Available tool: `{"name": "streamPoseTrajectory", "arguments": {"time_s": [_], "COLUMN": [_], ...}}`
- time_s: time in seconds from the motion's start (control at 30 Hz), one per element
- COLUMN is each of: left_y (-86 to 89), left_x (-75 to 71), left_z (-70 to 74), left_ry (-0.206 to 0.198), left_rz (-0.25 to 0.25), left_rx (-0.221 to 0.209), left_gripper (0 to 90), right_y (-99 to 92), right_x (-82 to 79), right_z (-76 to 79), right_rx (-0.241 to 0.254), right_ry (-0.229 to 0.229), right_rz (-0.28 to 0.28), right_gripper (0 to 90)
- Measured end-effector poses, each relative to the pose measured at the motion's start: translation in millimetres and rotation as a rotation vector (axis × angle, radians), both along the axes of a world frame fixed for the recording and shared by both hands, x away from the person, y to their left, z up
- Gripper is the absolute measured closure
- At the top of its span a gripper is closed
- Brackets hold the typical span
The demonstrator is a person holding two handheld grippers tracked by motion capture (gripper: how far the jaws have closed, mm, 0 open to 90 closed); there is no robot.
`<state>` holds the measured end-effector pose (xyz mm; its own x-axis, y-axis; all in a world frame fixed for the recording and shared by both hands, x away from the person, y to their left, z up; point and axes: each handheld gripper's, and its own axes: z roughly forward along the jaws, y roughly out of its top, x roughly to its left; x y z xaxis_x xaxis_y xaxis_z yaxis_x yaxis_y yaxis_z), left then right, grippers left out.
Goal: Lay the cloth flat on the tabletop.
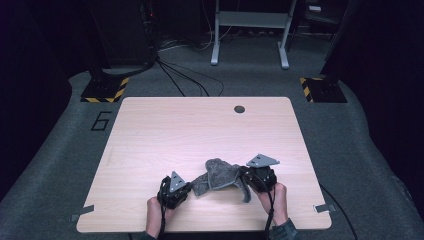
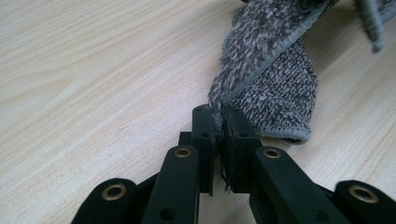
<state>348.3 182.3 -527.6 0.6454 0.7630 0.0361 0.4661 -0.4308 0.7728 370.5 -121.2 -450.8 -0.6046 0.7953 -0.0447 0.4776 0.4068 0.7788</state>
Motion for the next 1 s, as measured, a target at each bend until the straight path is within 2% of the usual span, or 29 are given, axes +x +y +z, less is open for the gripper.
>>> {"name": "streamPoseTrajectory", "arguments": {"time_s": [0.13,0.23,0.3,0.43,0.53,0.6,0.7,0.77,0.83,1.0], "left_y": [0.0,-0.2,-0.1,-0.7,-0.8,-0.8,-1.1,-1.3,-0.9,-1.0], "left_x": [0.0,-0.3,-0.2,-0.4,-0.4,-0.5,-0.8,-0.8,-0.7,-0.8], "left_z": [0.2,0.1,0.1,-0.4,-0.4,-0.4,-0.3,-0.5,-0.1,-0.2], "left_ry": [0.003,0.004,0.003,-0.004,-0.005,-0.006,-0.005,-0.010,-0.011,-0.011], "left_rz": [-0.004,-0.001,0.000,0.005,0.004,0.004,0.002,0.005,-0.001,0.000], "left_rx": [0.001,-0.001,-0.002,-0.003,-0.001,0.000,0.001,0.003,0.010,0.008], "left_gripper": [83.7,83.7,83.7,83.7,83.7,83.7,83.7,83.7,83.7,83.7], "right_y": [-18.1,-30.6,-41.7,-53.5,-49.4,-41.7,-28.0,-15.0,1.2,41.2], "right_x": [4.9,9.0,11.4,11.8,5.7,1.6,-3.5,-7.6,-9.8,-9.6], "right_z": [-5.3,-11.2,-15.9,-23.8,-21.6,-16.9,-9.4,-5.5,-4.2,-10.1], "right_rx": [0.014,0.003,0.016,0.023,0.040,0.043,0.066,0.071,0.053,-0.009], "right_ry": [0.012,0.020,0.041,0.068,0.062,0.056,0.039,0.036,0.035,0.042], "right_rz": [-0.051,-0.093,-0.128,-0.158,-0.131,-0.096,-0.039,0.003,0.038,0.125], "right_gripper": [85.3,87.0,87.1,81.9,70.2,58.3,47.5,45.3,39.2,33.8]}}
